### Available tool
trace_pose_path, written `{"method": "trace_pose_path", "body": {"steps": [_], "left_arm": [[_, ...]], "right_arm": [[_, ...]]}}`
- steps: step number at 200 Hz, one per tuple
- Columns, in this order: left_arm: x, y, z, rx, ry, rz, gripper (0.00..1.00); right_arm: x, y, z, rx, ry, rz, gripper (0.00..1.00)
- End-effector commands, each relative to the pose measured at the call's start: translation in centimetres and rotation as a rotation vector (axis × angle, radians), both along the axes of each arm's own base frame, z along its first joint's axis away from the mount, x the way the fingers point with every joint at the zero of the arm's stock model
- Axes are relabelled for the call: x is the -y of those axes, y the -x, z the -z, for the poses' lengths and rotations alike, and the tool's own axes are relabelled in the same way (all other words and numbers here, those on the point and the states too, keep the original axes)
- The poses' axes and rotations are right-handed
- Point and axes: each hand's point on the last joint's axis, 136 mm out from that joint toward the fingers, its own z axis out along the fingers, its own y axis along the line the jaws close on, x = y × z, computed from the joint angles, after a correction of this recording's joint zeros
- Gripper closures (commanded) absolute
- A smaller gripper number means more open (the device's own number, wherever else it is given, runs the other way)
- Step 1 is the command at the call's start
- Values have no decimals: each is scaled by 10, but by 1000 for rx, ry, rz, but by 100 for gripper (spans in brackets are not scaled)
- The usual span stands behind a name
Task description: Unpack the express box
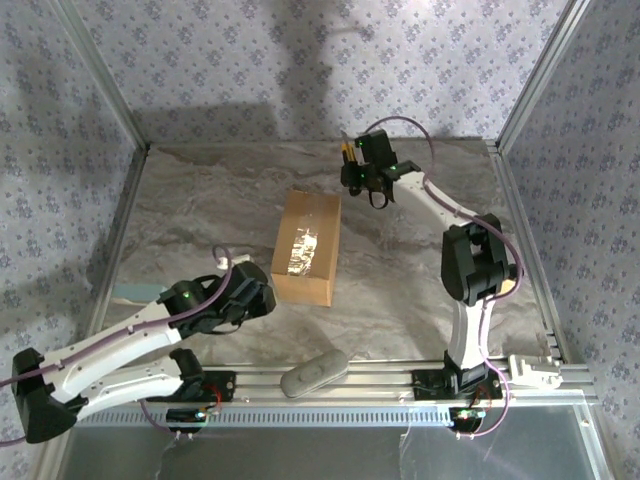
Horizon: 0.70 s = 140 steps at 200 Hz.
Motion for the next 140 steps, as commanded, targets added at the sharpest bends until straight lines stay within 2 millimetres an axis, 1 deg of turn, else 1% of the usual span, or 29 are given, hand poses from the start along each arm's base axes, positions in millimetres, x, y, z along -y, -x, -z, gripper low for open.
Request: {"method": "trace_pose_path", "body": {"steps": [1,7,11,23,44,65,89,114,117,140], "left_arm": [[22,-11,-9,32,47,-5,60],[24,-13,-9,35,36,-4,60],[30,-17,-13,51,56,-3,60],[37,-22,-14,63,55,-1,60],[41,-31,-14,81,26,-15,60],[35,-37,-12,90,-21,-48,60],[25,-41,-6,80,-38,-95,60],[20,-46,2,57,-23,-125,60],[20,-47,3,55,-21,-128,60],[15,-54,7,55,-30,-150,60]], "right_arm": [[-20,2,-7,-9,1,-97,100],[-21,2,-5,-15,2,-102,100],[-22,3,-4,-17,1,-105,100],[-25,5,-1,-26,-3,-116,100],[-32,13,3,-38,-6,-136,100],[-34,23,5,-45,-6,-145,100],[-34,39,8,-57,-12,-153,100],[-27,57,6,-50,-15,-138,100],[-26,60,9,-54,-12,-136,100],[-13,80,11,-53,14,-99,100]]}}
